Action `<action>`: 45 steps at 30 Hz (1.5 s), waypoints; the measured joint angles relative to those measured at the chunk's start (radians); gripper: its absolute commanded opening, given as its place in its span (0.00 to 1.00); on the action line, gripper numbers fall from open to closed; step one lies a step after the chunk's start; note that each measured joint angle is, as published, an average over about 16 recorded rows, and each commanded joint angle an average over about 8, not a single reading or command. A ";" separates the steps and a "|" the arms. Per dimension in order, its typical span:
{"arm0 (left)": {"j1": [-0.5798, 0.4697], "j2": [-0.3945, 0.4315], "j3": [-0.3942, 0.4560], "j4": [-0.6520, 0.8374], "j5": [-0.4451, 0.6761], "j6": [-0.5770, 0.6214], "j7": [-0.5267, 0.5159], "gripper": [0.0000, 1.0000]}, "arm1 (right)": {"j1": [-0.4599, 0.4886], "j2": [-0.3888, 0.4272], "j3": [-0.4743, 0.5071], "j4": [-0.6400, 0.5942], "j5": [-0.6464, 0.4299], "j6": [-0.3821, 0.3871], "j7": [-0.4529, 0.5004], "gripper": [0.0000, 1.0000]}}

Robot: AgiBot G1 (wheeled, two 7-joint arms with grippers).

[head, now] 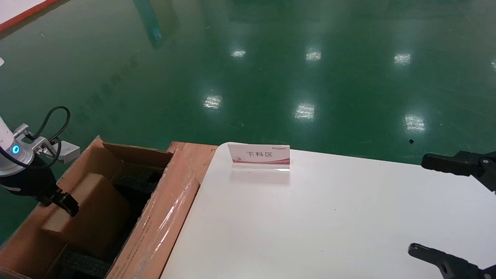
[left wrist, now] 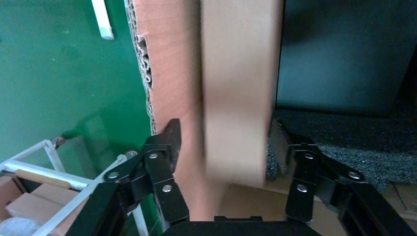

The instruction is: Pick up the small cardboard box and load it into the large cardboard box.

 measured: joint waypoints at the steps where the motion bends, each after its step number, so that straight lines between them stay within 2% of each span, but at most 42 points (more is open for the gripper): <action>1: 0.000 0.000 0.000 -0.001 0.000 0.000 0.001 1.00 | 0.000 0.000 0.000 0.000 0.000 0.000 0.000 1.00; 9: -0.018 0.001 -0.007 -0.034 0.000 -0.005 0.025 1.00 | 0.000 0.000 0.000 0.000 0.000 0.000 0.000 1.00; 15: -0.070 -0.023 -0.030 -0.116 -0.008 -0.021 0.076 1.00 | 0.000 0.000 0.000 0.000 0.000 0.000 0.000 1.00; 27: -0.262 -0.185 -0.129 -0.401 -0.077 -0.077 0.231 1.00 | 0.001 0.000 -0.001 -0.001 0.001 0.000 -0.001 1.00; 33: -0.319 -0.259 -0.172 -0.506 -0.123 -0.099 0.286 1.00 | 0.001 0.000 -0.001 -0.001 0.001 0.000 -0.001 1.00; 39: -0.315 -0.290 -0.224 -0.556 -0.160 -0.106 0.321 1.00 | 0.001 0.000 -0.001 -0.001 0.001 0.000 -0.001 1.00; 45: -0.246 -0.288 -0.330 -0.575 -0.187 -0.092 0.361 1.00 | 0.001 0.000 -0.001 -0.001 0.001 0.000 -0.001 1.00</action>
